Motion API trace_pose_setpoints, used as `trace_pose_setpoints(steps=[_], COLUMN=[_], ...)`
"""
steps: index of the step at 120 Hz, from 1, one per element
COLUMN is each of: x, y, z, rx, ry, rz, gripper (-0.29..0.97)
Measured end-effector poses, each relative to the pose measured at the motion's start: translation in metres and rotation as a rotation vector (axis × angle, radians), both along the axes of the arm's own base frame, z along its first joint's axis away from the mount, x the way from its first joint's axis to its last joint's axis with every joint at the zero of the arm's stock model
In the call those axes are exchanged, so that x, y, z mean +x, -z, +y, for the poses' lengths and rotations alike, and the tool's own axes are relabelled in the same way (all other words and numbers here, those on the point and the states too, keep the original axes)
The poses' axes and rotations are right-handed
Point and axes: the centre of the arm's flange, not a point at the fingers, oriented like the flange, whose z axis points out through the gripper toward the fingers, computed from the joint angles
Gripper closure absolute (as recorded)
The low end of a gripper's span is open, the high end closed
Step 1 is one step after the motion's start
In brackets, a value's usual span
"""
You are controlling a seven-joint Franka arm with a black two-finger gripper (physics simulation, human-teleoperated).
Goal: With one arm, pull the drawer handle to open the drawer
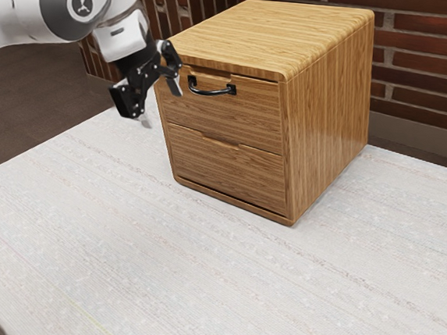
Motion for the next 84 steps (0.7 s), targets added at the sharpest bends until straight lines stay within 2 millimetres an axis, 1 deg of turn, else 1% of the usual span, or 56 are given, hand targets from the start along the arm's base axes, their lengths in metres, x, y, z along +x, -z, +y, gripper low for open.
trace_pose_setpoints(steps=[7,19,23,27,34,42,65,84], x=[0.005,0.021,0.024,0.025,0.024,0.024,0.026,0.034], y=[0.002,0.015,0.012,0.005,-0.008,-0.013,-0.014,-0.004], z=[0.000,-0.002,-0.003,-0.003,-0.005,-0.006,-0.008,-0.009], rx=[0.008,0.016,0.021,0.027,0.036,0.040,0.048,0.050], ry=[0.017,0.052,0.059,0.067,0.080,0.091,0.114,0.130], rz=[-0.016,-0.038,-0.055,-0.078,-0.109,-0.122,-0.132,-0.126], gripper=[0.00,0.00,0.03,0.08,0.06,0.05,0.02,0.01])
